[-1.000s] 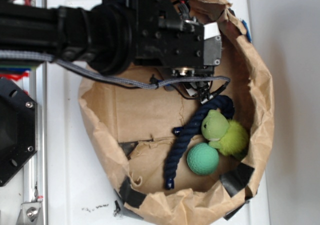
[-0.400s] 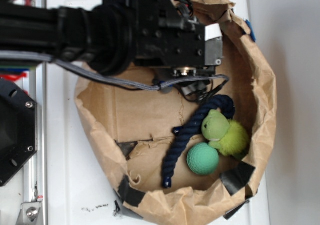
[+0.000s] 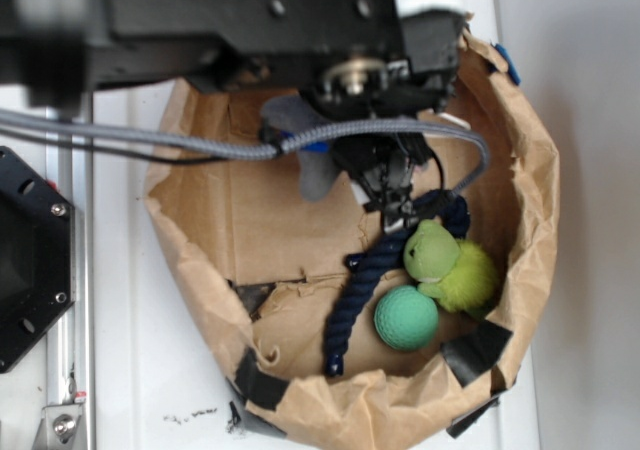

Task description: Grab the gray animal.

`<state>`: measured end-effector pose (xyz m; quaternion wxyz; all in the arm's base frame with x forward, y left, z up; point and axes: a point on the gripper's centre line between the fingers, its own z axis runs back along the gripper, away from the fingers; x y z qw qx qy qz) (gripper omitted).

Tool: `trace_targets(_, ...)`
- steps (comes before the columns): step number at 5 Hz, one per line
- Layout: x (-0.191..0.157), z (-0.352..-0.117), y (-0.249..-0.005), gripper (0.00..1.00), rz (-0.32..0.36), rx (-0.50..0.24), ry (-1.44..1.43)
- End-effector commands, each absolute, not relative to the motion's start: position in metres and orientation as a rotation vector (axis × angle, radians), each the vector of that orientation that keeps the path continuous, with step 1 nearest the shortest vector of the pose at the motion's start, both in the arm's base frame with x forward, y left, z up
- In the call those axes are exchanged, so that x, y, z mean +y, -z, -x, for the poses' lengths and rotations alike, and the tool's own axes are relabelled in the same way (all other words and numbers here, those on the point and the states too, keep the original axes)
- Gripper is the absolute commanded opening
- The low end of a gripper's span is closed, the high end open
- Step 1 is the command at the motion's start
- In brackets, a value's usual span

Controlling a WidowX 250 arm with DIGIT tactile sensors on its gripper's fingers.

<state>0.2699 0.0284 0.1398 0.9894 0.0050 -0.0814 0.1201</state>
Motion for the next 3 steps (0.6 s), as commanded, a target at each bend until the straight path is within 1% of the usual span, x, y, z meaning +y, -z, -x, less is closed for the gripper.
trace_targets(1, -0.0082, -0.2568, -0.1721, 0.0, -0.045, -0.198, 0.065)
trace_targets(2, -0.0098, -0.2531, -0.17, 0.0, -0.053, -0.216, 0.075)
trace_targets(3, -0.0062, -0.2549, -0.1697, 0.0, -0.053, -0.224, 0.06)
